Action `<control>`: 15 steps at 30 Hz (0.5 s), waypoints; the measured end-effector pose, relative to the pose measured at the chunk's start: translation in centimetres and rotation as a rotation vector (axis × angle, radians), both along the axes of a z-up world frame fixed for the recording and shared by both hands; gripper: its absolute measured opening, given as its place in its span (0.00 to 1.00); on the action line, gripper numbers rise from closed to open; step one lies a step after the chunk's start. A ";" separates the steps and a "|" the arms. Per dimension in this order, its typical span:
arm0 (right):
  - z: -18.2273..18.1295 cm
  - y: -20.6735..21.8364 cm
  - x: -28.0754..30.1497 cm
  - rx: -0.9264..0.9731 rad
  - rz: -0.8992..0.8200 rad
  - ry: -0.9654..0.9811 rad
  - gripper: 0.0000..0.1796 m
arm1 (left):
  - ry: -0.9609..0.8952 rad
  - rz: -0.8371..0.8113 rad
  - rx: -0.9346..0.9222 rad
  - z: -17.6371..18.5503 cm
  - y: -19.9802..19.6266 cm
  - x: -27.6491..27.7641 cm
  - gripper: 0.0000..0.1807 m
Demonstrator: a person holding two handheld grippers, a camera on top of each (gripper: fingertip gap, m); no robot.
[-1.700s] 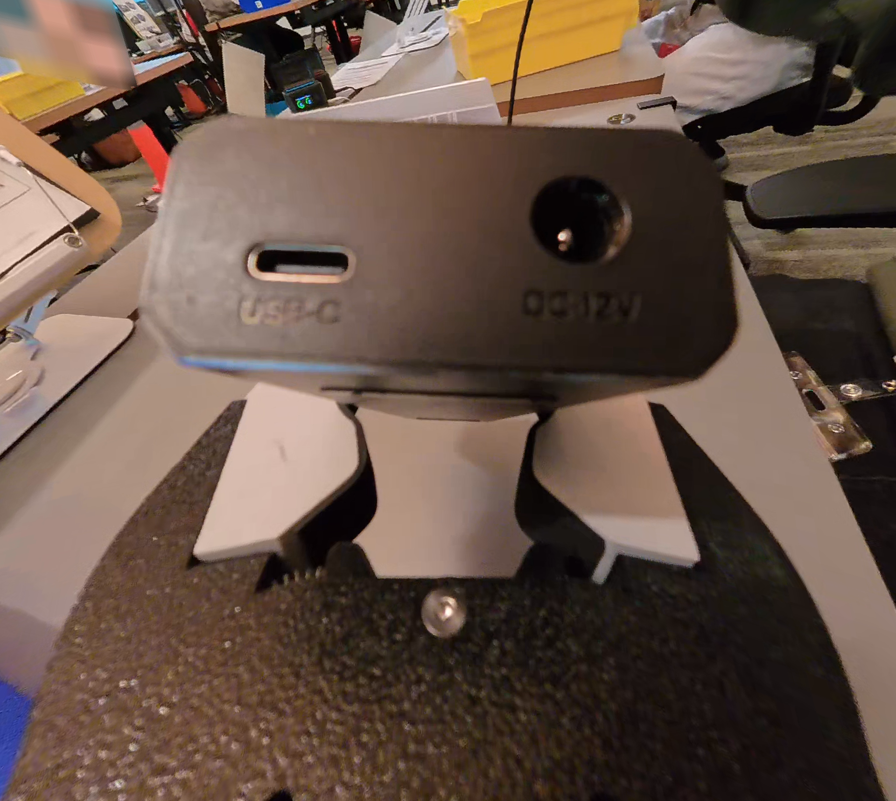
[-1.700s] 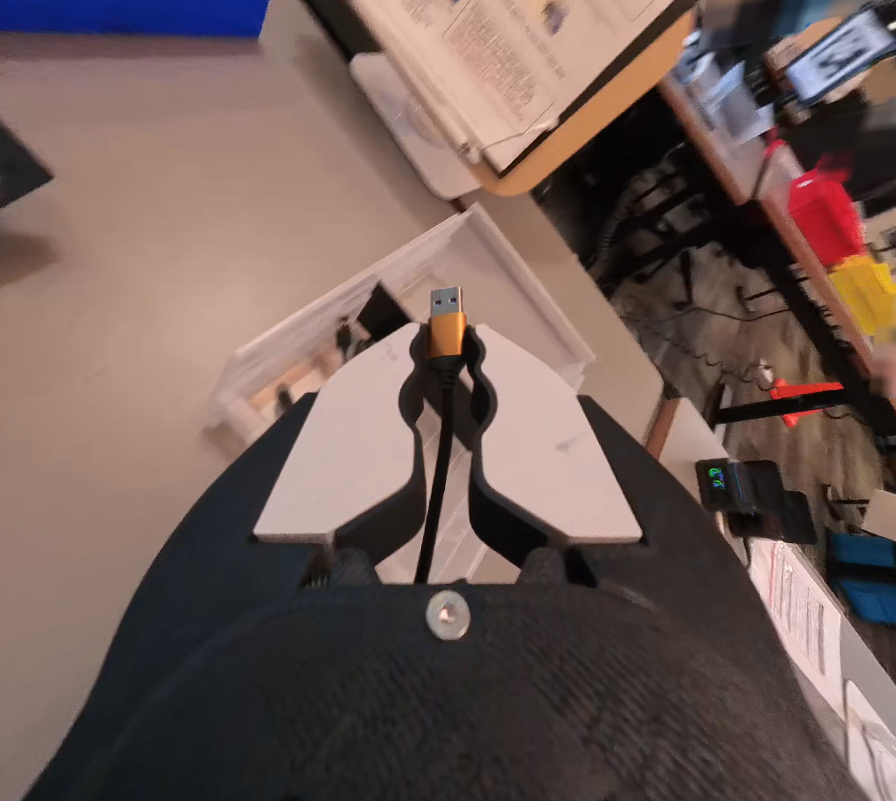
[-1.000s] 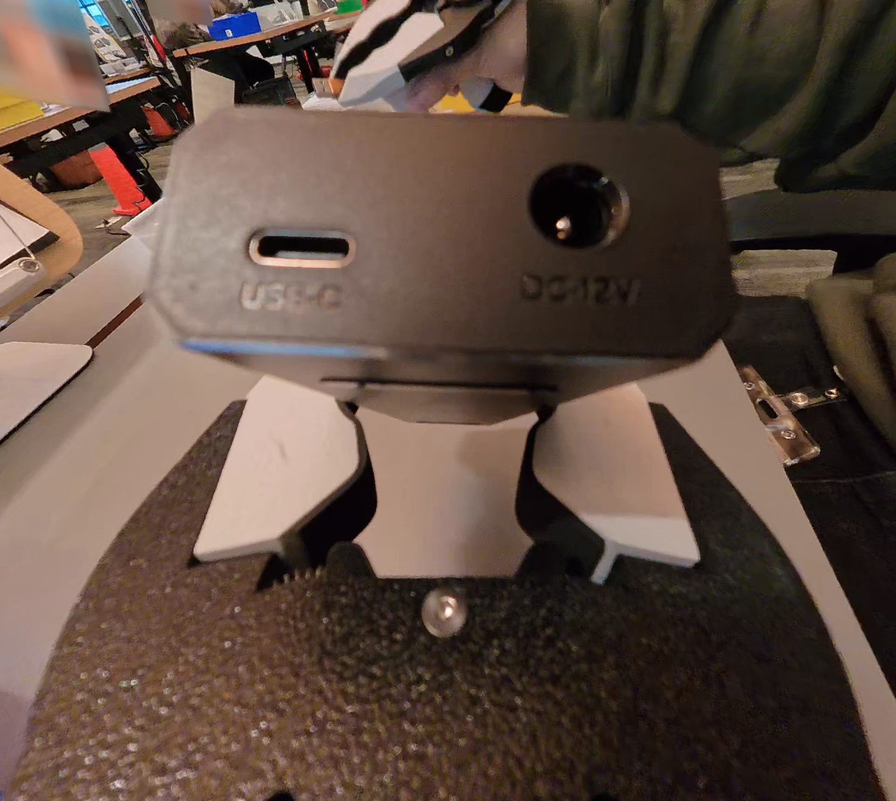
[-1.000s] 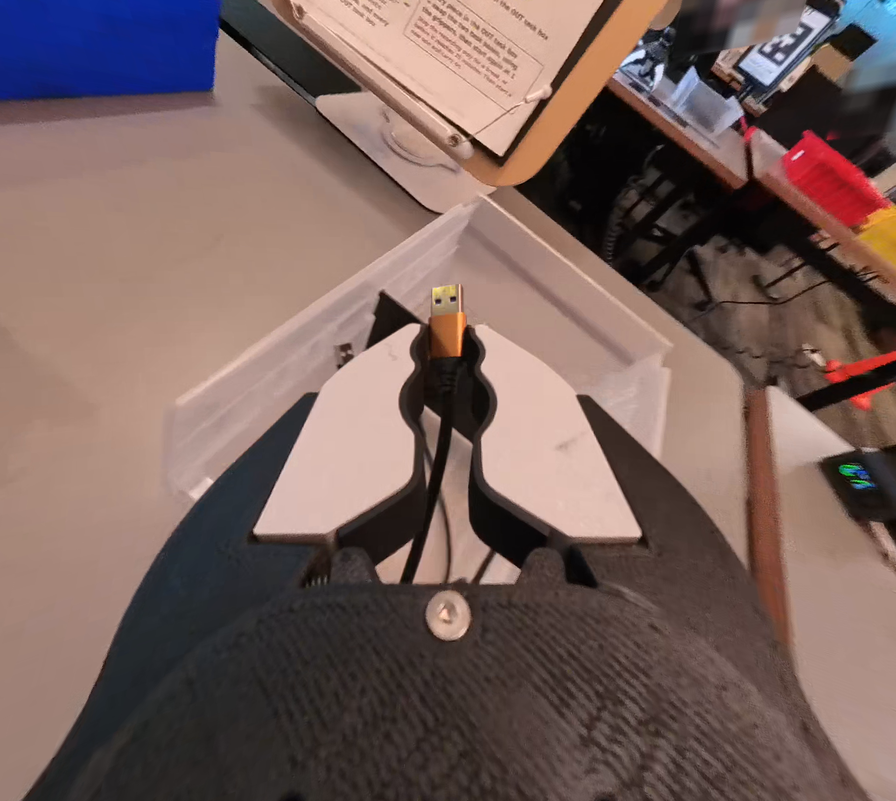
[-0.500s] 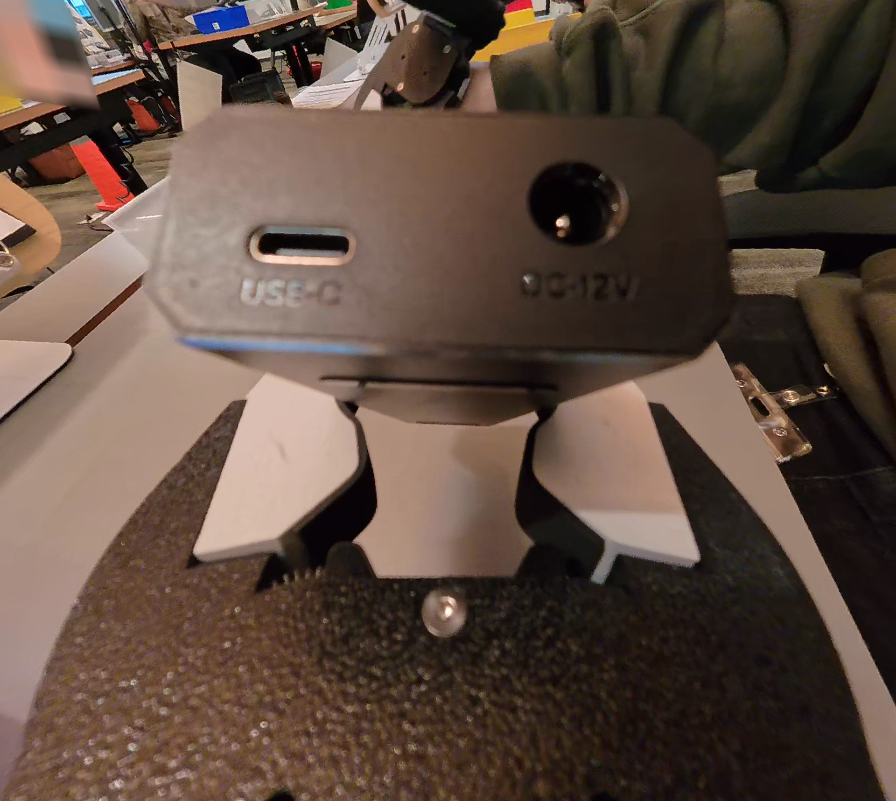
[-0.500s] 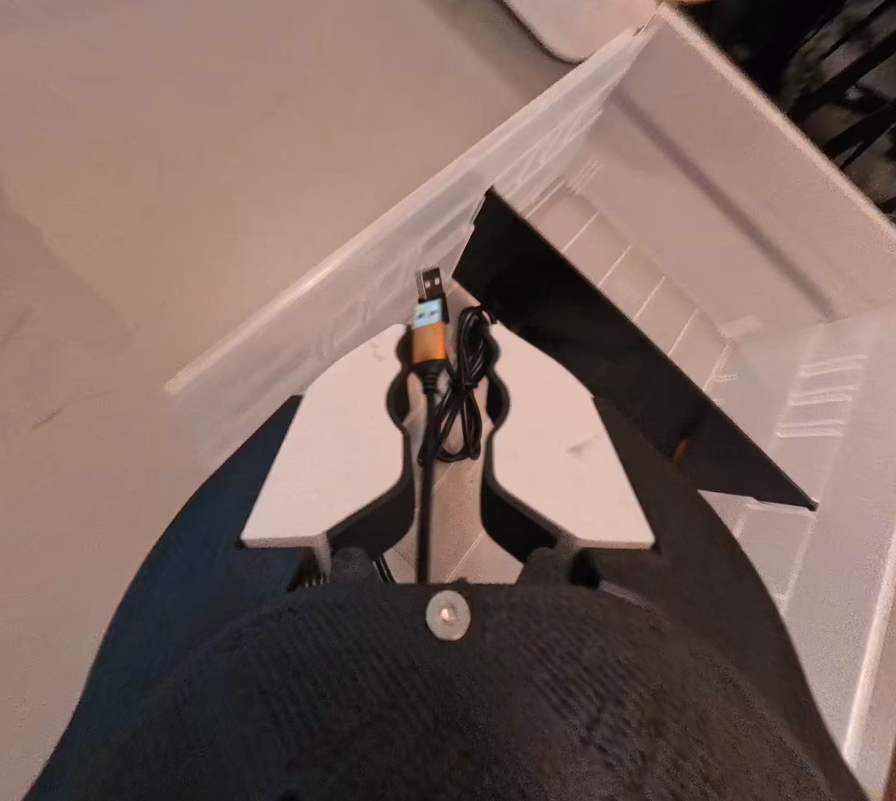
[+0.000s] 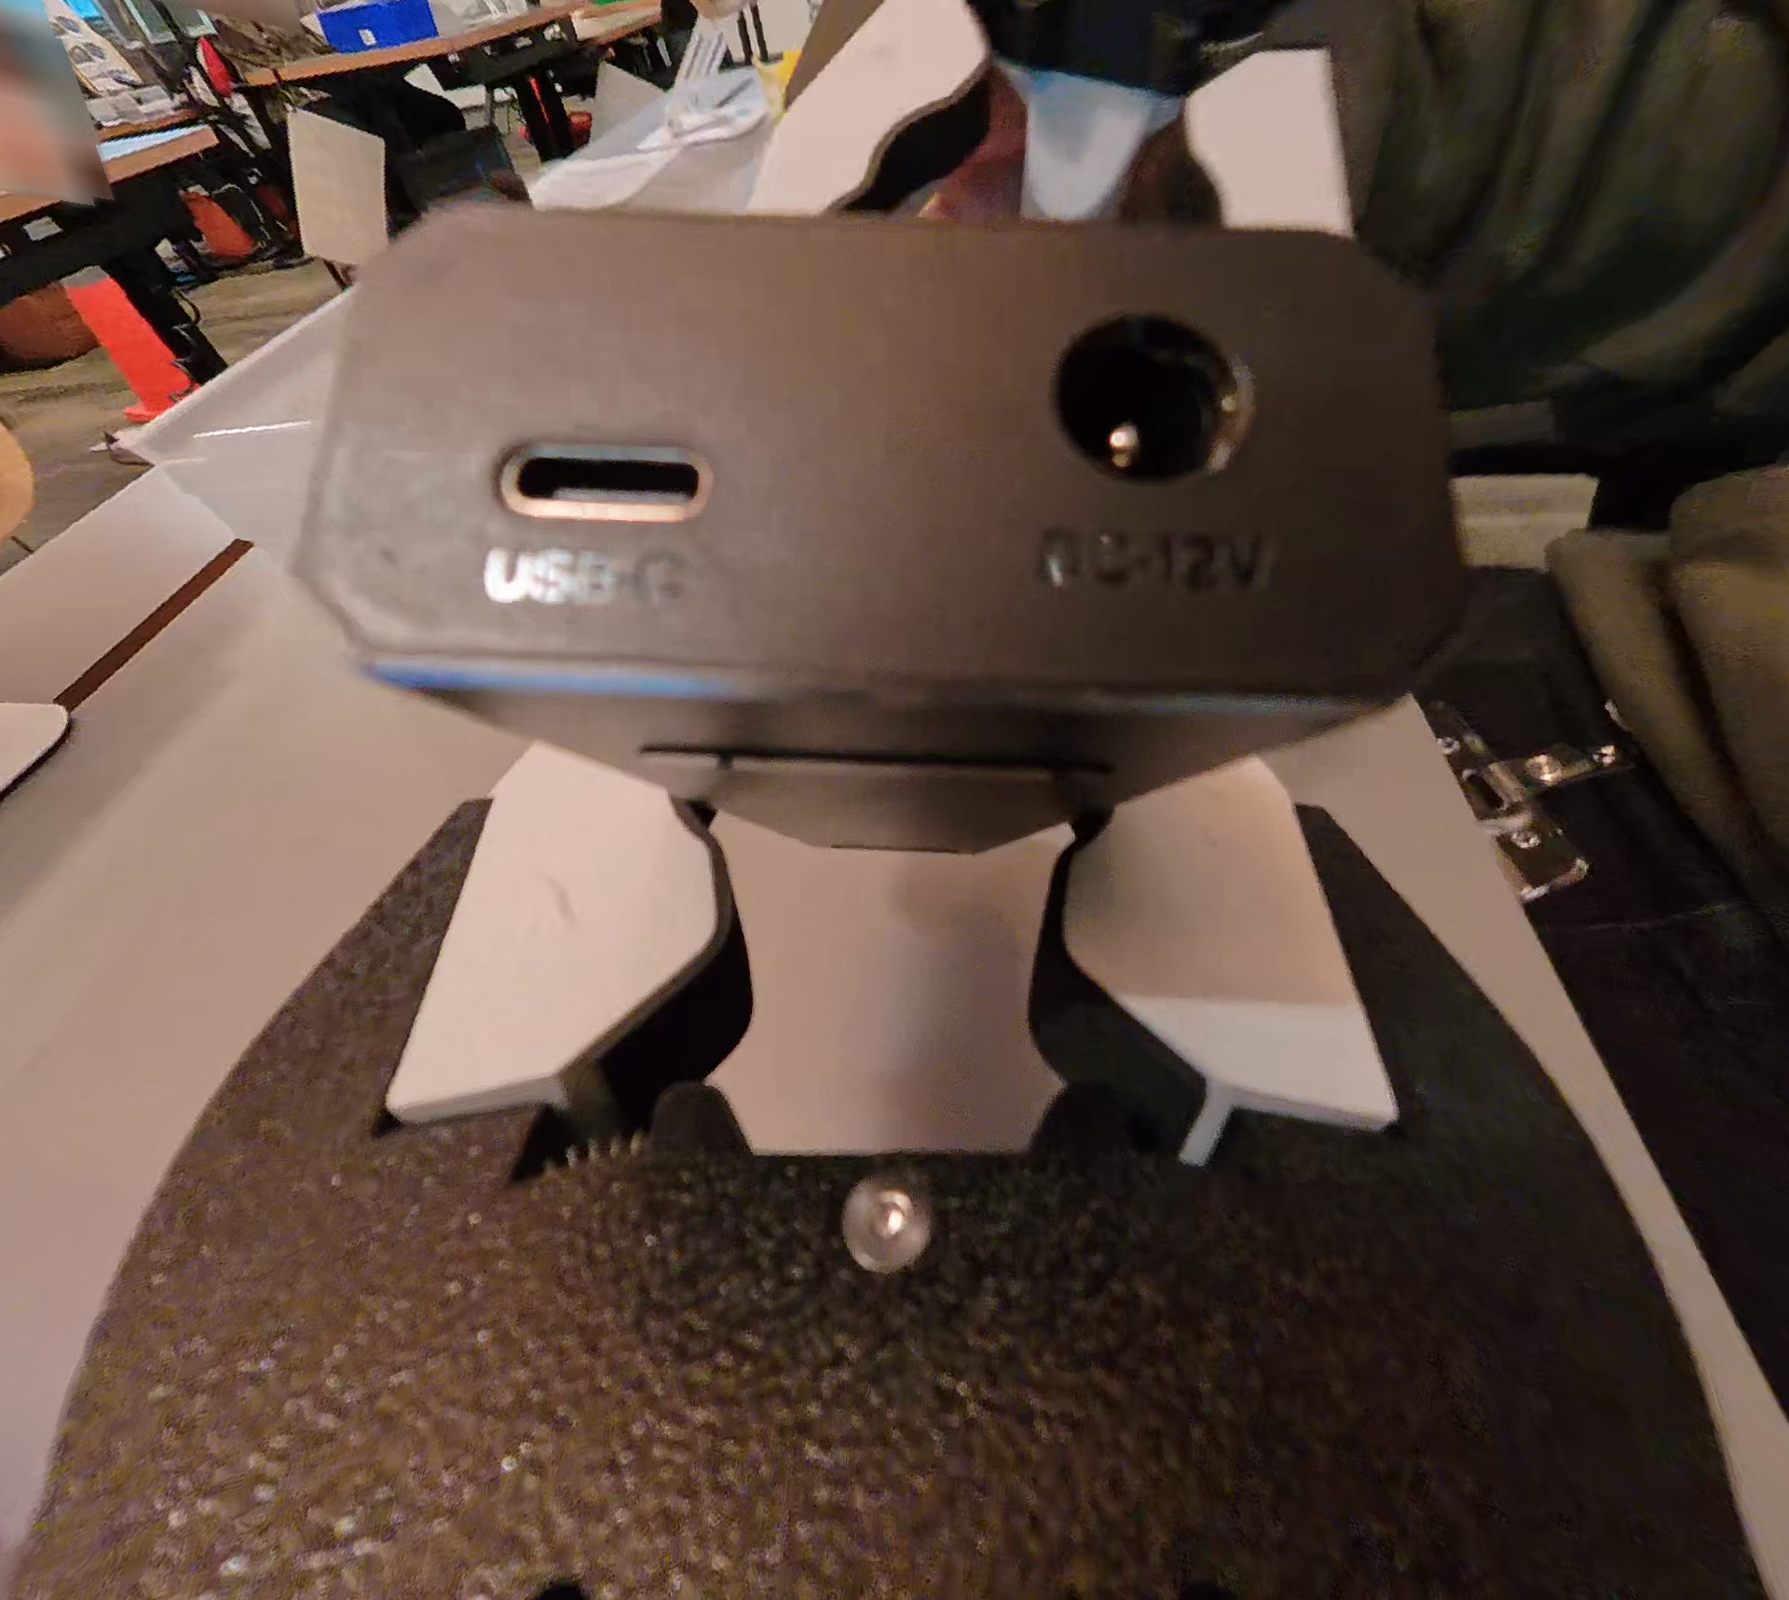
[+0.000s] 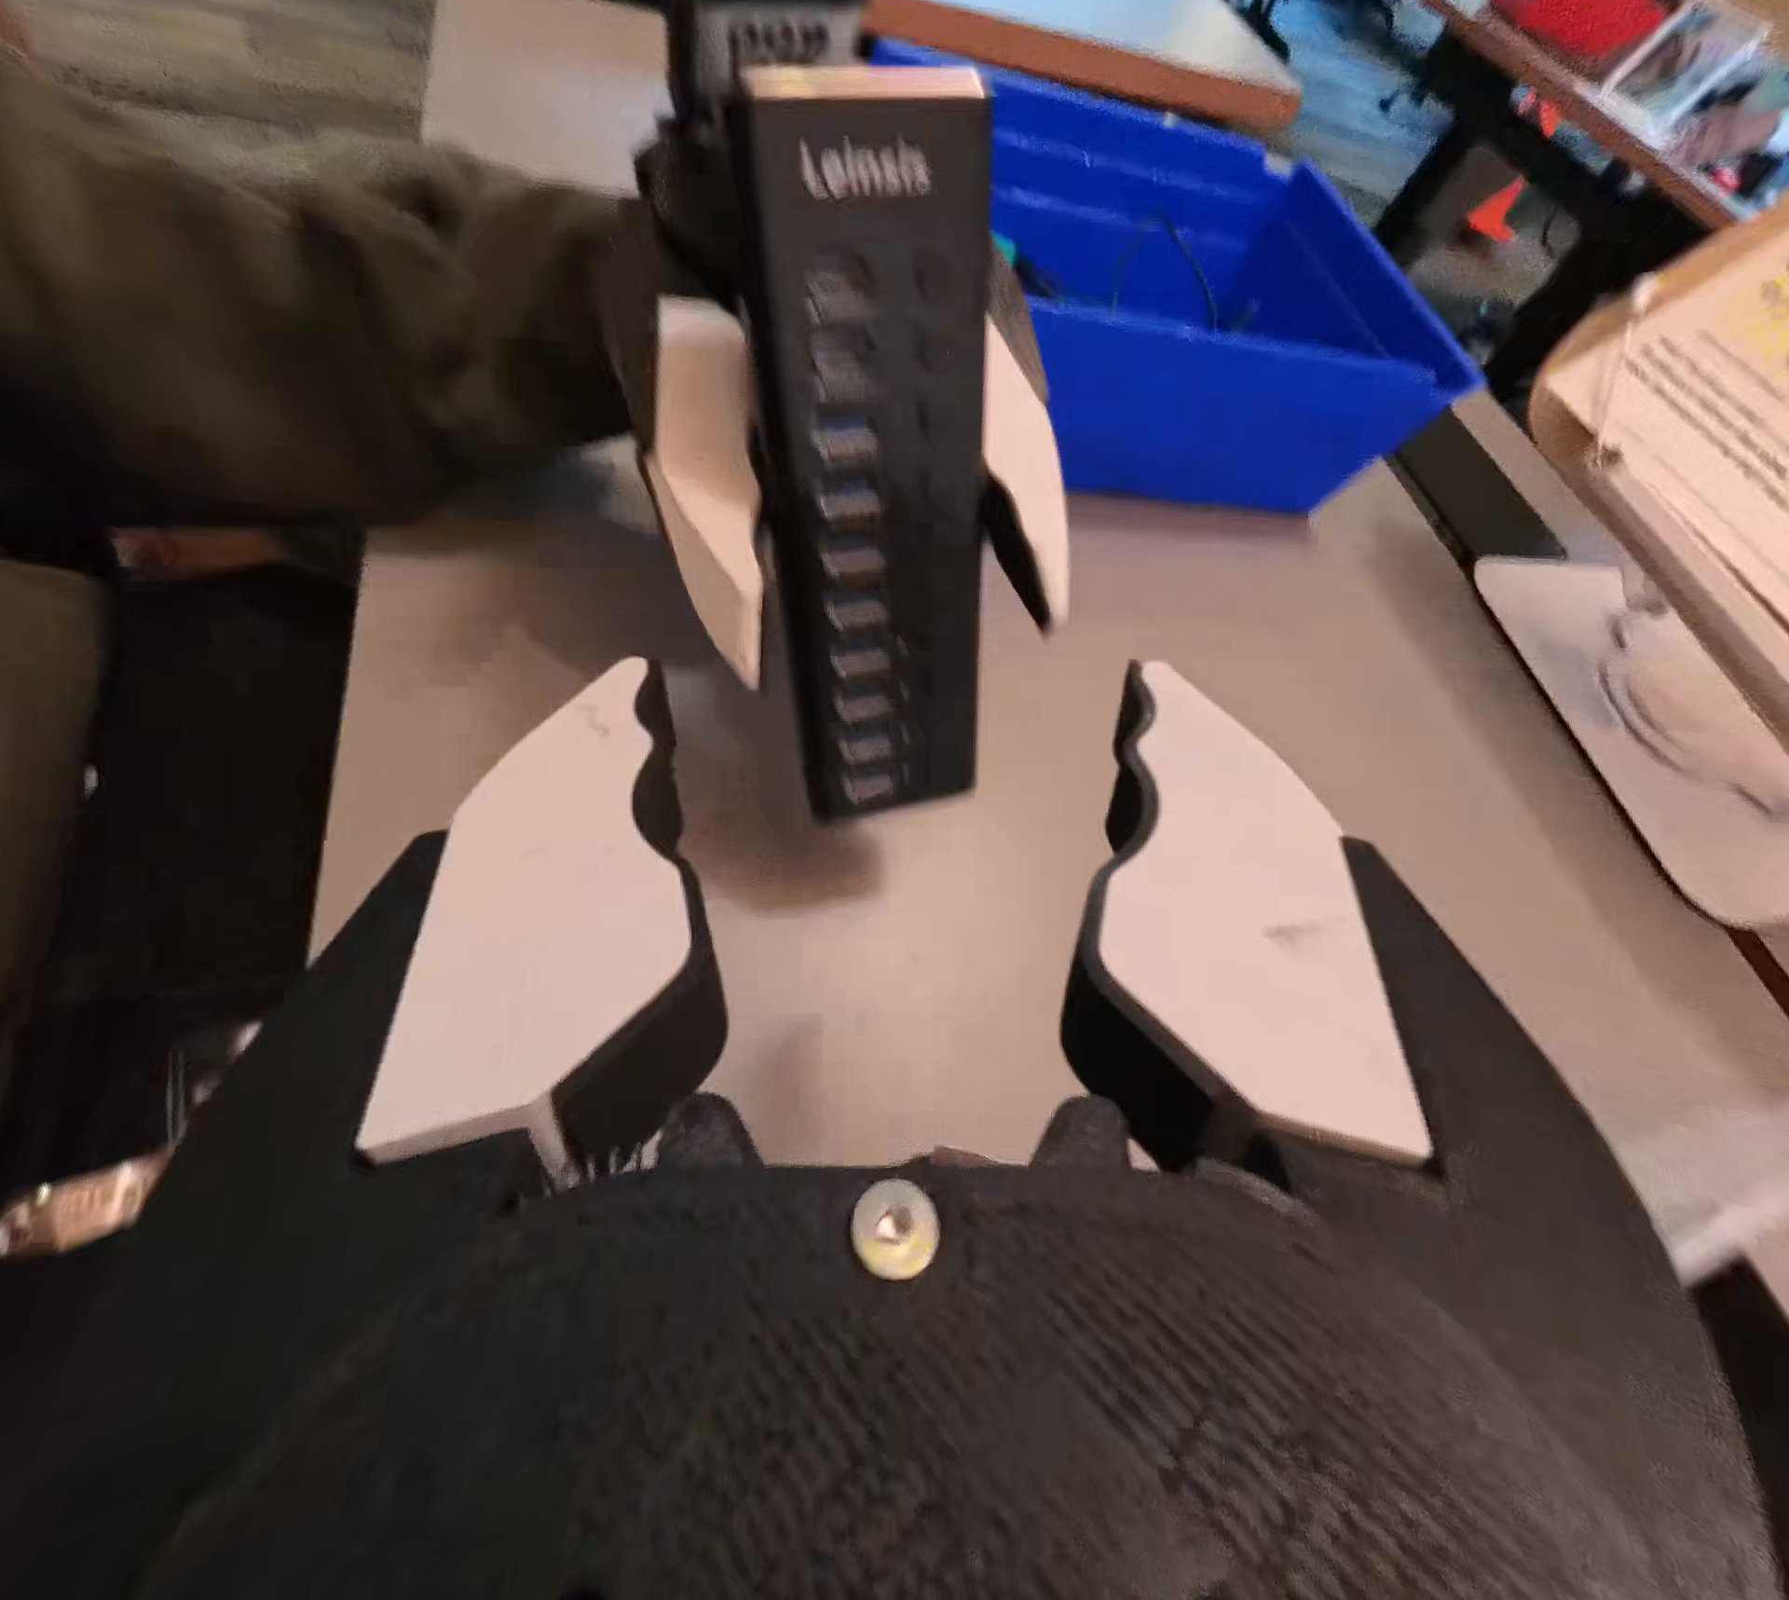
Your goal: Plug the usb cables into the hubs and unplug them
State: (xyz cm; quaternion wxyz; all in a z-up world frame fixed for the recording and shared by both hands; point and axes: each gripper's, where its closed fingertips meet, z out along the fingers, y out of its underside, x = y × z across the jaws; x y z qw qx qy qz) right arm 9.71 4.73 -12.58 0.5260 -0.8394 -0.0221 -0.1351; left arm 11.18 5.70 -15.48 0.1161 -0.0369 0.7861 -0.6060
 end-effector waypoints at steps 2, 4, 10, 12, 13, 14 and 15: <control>1.1 2.2 -0.7 0.056 -0.004 -0.040 0.50 | -0.003 -0.009 0.025 -0.4 -0.4 -0.2 0.39; 1.9 3.7 -1.0 0.071 0.005 -0.052 0.50 | -0.003 -0.028 0.030 -0.6 -0.8 -0.5 0.39; 0.6 5.3 -0.9 0.020 0.063 0.032 0.41 | -0.018 -0.080 0.039 -0.4 -1.5 -1.5 0.39; 0.1 5.3 -1.2 -0.005 0.088 0.029 0.36 | -0.026 -0.086 0.046 -0.5 -1.5 -1.6 0.39; 0.1 5.5 -1.2 0.002 0.088 0.036 0.33 | -0.030 -0.085 0.050 -0.5 -1.5 -1.6 0.39; 0.1 5.6 -1.3 0.012 0.083 0.042 0.32 | -0.029 -0.083 0.052 -0.5 -1.5 -1.6 0.39; 0.1 5.7 -1.2 0.021 0.080 0.042 0.32 | -0.029 -0.083 0.051 -0.5 -1.5 -1.6 0.39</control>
